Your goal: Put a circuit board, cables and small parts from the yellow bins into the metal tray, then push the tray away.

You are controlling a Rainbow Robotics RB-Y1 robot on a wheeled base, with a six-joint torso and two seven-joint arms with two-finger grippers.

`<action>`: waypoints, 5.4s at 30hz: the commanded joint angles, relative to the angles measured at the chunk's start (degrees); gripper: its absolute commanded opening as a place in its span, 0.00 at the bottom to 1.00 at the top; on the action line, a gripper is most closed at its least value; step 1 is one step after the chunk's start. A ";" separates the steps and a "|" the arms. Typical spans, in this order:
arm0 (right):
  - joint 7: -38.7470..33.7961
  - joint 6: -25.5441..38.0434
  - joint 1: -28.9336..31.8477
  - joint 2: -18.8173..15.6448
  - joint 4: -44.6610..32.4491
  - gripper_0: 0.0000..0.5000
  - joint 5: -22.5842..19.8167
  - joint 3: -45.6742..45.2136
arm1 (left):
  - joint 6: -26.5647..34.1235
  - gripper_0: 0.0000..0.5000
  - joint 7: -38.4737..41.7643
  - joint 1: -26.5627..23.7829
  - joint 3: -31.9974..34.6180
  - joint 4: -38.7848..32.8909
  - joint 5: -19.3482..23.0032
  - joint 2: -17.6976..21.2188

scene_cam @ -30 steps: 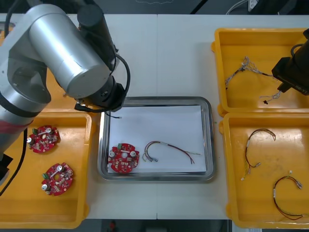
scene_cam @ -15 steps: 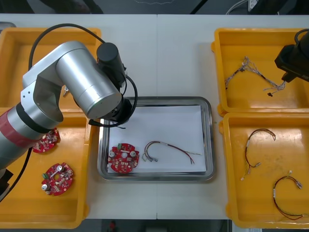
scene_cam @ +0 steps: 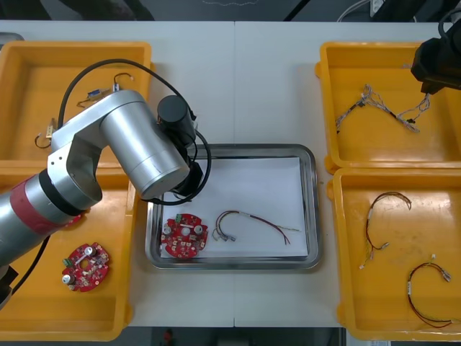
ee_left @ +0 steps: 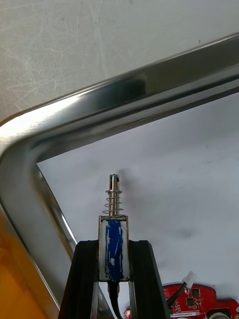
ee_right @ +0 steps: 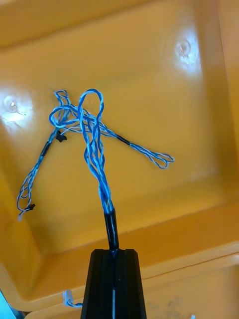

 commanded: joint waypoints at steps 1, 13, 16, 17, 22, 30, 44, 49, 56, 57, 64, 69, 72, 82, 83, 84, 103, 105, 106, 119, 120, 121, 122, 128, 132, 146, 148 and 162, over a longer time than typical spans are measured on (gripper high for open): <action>3.04 0.44 -3.13 -2.23 -3.92 0.00 -0.39 0.84 | -0.77 0.13 6.00 0.48 -1.05 -0.60 -0.86 0.07; 3.83 0.44 -5.41 -2.23 -6.55 0.00 -4.61 4.18 | -1.12 1.00 6.88 0.40 -1.14 -0.95 -1.74 0.16; 4.44 0.44 -5.41 -2.23 -8.22 0.00 -5.75 4.18 | -1.12 1.00 7.32 0.40 -1.05 -2.27 -2.18 0.25; 4.44 0.44 -5.41 -2.23 -8.40 0.00 -6.19 4.18 | -1.12 1.00 7.41 0.40 -0.96 -2.54 -2.18 0.16; 4.97 0.44 -5.41 -2.23 -10.68 0.00 -7.95 4.18 | 0.81 1.00 8.47 0.31 1.94 -6.14 -1.21 0.60; 5.59 0.44 -5.41 -2.23 -10.95 0.00 -9.27 4.18 | 9.33 1.00 8.11 -0.48 10.20 -11.85 2.48 1.13; 8.05 0.44 -4.80 -2.23 -15.08 0.00 -10.59 8.22 | 17.21 1.00 -3.93 -2.94 34.46 -10.45 16.90 7.72; 8.75 0.44 -2.43 -1.88 -23.34 0.00 -15.51 11.74 | 17.21 1.00 -12.28 -3.03 38.76 -5.17 18.13 11.32; 9.63 0.44 -0.84 0.15 -29.76 0.00 -24.21 11.91 | 17.21 1.00 -23.53 -3.03 40.61 2.39 14.44 13.26; 9.89 0.44 -0.67 0.67 -30.64 0.00 -25.53 11.91 | 17.21 1.00 -25.99 -3.03 40.96 3.97 13.56 13.43; 12.09 0.44 2.32 2.96 -38.72 0.00 -26.94 15.25 | 14.17 1.00 -36.97 -3.03 42.81 11.79 8.55 13.87; 13.76 0.44 3.46 4.45 -42.32 0.00 -26.50 19.91 | 9.95 1.00 -41.72 -3.03 42.98 17.15 6.70 13.87; 18.59 0.44 4.43 5.51 -43.12 0.00 -24.83 22.02 | 6.17 1.00 -42.51 -3.03 42.98 20.58 6.96 13.87; 34.77 0.44 5.84 7.62 -42.68 0.00 -16.65 31.78 | -7.19 1.00 -48.40 -3.03 41.67 32.71 7.58 13.61; 35.56 0.44 6.10 7.62 -42.41 0.00 -16.04 32.39 | -7.89 1.00 -48.40 -2.94 41.40 33.32 7.67 13.61; 37.31 0.44 6.54 7.62 -41.97 0.00 -15.07 33.62 | -9.12 1.00 -48.40 -3.03 40.70 34.20 7.84 13.61; 51.90 -15.25 7.15 8.14 -24.75 0.00 -5.93 47.33 | -24.15 1.00 -46.99 -2.33 32.61 43.43 10.04 12.03; 51.55 -16.75 7.15 8.14 -23.34 0.00 -5.14 48.74 | -25.03 1.00 -46.99 -1.80 32.61 43.43 10.22 12.03; 51.55 -17.45 7.15 8.14 -22.46 0.00 -4.88 49.35 | -25.47 0.88 -46.99 -1.54 32.61 43.43 10.39 12.03; 50.85 -23.34 7.15 8.23 -17.10 0.00 -4.61 52.87 | -20.11 0.00 -46.20 -1.54 34.81 39.56 10.48 12.29; 50.76 -23.16 7.15 8.14 -17.10 0.03 -4.70 52.78 | -17.65 0.00 -45.85 -1.45 35.86 37.81 10.22 12.29; 50.59 -23.08 7.15 8.14 -17.10 0.28 -4.61 52.78 | -15.01 0.00 -45.68 -1.45 36.74 35.96 9.69 12.47; 50.41 -23.08 7.15 8.23 -17.19 0.49 -4.70 52.78 | -13.52 0.00 -45.59 -1.45 37.18 34.91 9.34 12.47; 49.97 -22.46 7.15 8.14 -18.16 1.00 -5.23 51.64 | -1.56 0.00 -44.36 -1.62 39.73 25.33 5.38 12.56; 50.23 -19.74 7.15 8.23 -20.35 1.00 -6.11 49.79 | 4.41 0.00 -43.21 -1.62 40.00 19.26 5.03 12.47; 49.97 0.44 7.24 7.79 -31.34 1.00 -7.69 39.25 | 17.21 0.01 -27.57 -1.62 39.91 0.72 12.15 9.30; 50.15 0.44 7.24 7.35 -31.95 1.00 -7.69 38.28 | 17.21 0.00 -25.28 -1.89 39.20 -1.04 12.85 8.69; 45.66 0.44 9.97 4.37 -37.93 1.00 -9.71 24.66 | 17.21 0.01 -5.60 -6.02 25.84 -10.09 13.56 2.18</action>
